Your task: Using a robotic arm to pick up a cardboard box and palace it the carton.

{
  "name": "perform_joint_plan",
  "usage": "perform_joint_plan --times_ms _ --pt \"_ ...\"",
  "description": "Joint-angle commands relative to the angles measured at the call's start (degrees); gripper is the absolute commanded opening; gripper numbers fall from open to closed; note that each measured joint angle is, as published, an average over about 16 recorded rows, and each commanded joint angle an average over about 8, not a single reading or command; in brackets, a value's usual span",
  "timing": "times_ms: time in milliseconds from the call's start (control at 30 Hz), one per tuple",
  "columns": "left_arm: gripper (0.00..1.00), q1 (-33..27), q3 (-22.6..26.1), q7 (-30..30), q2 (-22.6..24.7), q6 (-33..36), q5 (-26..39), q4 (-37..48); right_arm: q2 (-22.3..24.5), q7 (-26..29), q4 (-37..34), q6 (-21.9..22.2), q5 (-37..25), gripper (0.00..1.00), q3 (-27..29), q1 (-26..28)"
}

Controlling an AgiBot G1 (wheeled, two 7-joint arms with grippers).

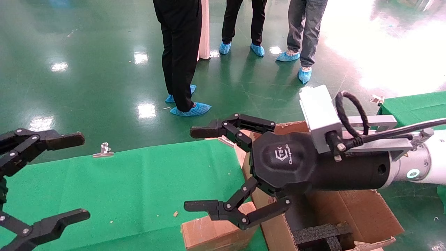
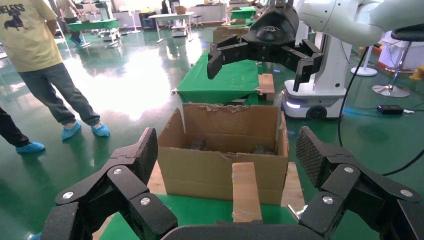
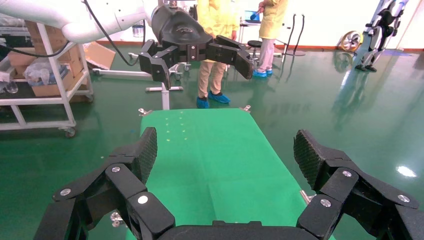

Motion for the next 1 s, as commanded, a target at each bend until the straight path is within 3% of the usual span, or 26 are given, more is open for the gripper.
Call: perform_joint_plan --times_ms 33,333,367,600,633,1000 --pt "1.0 0.0 0.0 0.0 0.0 0.0 0.0 0.0 0.0 0.0 0.0 0.0 0.0 1.0 0.0 0.0" --pt "0.99 0.0 0.0 0.0 0.0 0.0 0.0 0.0 0.0 0.0 0.0 0.0 0.0 1.0 0.0 0.0" --pt "0.92 0.0 0.0 0.0 0.0 0.0 0.0 0.0 0.0 0.0 0.0 0.0 0.0 1.0 0.0 0.0" --pt "0.05 0.0 0.0 0.0 0.0 0.0 0.0 0.0 0.0 0.0 0.0 0.0 0.0 1.0 0.0 0.0" --pt "0.0 0.0 0.0 0.0 0.0 0.0 0.0 0.0 0.0 0.0 0.0 0.0 0.0 1.0 0.0 0.0" --pt "0.0 0.0 0.0 0.0 0.0 0.0 0.0 0.0 0.4 0.5 0.0 -1.1 -3.6 1.0 -1.6 2.2"
